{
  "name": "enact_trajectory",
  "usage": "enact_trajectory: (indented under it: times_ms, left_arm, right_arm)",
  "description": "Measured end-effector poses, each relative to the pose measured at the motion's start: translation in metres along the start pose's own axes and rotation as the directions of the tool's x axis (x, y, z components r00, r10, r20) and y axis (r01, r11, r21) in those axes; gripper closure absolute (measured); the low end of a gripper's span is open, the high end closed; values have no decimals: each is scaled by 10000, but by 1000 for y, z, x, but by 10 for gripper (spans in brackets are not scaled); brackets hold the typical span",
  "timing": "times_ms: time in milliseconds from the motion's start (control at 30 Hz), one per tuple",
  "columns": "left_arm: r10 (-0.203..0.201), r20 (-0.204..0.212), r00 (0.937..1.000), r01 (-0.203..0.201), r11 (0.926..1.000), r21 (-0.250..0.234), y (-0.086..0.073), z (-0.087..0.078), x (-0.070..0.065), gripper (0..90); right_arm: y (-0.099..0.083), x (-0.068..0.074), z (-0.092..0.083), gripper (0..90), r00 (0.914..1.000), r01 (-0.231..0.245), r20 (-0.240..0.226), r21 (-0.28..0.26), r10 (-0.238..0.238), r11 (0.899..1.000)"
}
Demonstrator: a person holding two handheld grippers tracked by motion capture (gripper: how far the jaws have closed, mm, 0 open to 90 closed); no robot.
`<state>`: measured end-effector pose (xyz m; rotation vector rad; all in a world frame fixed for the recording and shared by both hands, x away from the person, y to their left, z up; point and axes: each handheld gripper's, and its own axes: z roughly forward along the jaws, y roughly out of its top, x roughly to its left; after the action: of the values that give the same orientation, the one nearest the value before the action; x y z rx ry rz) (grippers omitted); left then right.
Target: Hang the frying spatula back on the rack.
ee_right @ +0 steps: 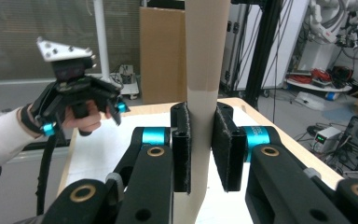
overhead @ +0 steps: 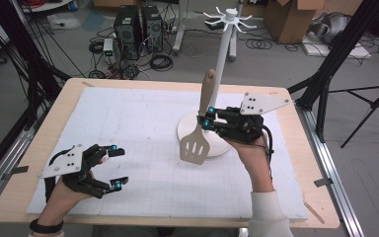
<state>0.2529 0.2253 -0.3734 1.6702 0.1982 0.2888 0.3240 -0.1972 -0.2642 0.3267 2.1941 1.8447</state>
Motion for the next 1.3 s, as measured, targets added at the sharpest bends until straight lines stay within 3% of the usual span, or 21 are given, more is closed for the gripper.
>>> enact_trajectory:
  times_ms: [267, 567, 933, 1300]
  left_arm:
    - [-68, -289, 9996, 68, 10000, 4, -7, -7, 2, 218]
    - [-7, -305, 9995, 8, 10000, 7, -6, -10, 2, 218]
    - [-53, -280, 9996, 54, 10000, 58, -7, -11, 2, 218]
    - [-86, -296, 9995, 90, 9999, 116, -9, -10, 3, 219]
  right_arm:
    - [17, -18, 1, 785, 9987, -375, 336, -81, 378, 9993]
    - [28, -38, 3, 785, 9940, -884, 632, -163, 892, 9960]
    - [27, -60, 3, 785, 9844, -1541, 846, -45, 1539, 9880]
    - [24, -72, 4, 785, 9799, -1782, 900, -28, 1778, 9840]
